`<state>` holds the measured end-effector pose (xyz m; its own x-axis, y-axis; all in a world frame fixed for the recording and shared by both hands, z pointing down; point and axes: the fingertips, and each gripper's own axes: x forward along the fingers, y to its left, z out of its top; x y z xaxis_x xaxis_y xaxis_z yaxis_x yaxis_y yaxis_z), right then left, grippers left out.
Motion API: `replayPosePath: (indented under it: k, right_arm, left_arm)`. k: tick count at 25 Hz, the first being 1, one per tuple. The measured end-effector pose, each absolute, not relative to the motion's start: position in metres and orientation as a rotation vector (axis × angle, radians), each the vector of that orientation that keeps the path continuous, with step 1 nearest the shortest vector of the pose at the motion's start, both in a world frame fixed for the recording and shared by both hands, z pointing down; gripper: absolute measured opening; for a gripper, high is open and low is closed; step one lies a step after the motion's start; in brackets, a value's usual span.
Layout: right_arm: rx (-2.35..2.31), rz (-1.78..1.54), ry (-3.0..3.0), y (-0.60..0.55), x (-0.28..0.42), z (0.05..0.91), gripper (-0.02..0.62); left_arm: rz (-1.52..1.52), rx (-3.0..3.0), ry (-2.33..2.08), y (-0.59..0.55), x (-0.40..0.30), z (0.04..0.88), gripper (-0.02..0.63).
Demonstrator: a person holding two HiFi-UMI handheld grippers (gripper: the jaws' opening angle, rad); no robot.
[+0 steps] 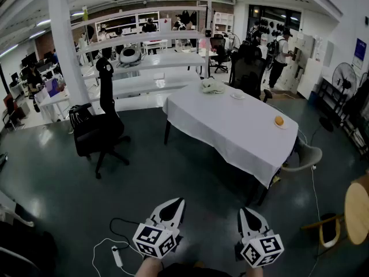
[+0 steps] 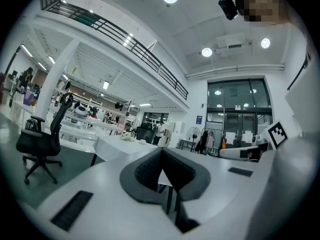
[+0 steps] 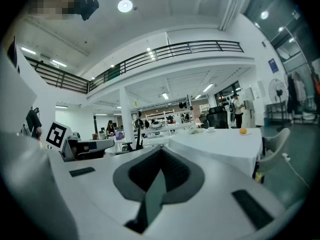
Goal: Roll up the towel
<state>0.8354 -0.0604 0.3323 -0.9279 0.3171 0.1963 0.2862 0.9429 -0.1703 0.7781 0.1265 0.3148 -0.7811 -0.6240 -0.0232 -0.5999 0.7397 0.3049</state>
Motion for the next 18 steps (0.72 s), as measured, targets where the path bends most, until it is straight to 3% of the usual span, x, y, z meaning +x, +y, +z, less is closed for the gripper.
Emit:
replayPosePath:
  k: [17, 18]
  right_arm:
    - [-0.468, 0.150, -2.881, -0.023, 0.828, 0.340, 0.006]
    - [-0.468, 0.157, -2.874, -0.019, 0.826, 0.343, 0.007]
  left_arm:
    - [-0.360, 0.938, -2.851, 0.170, 0.789, 0.340, 0.020]
    - [-0.364, 0.944, -2.843, 0.173, 0.789, 0.343, 0.048]
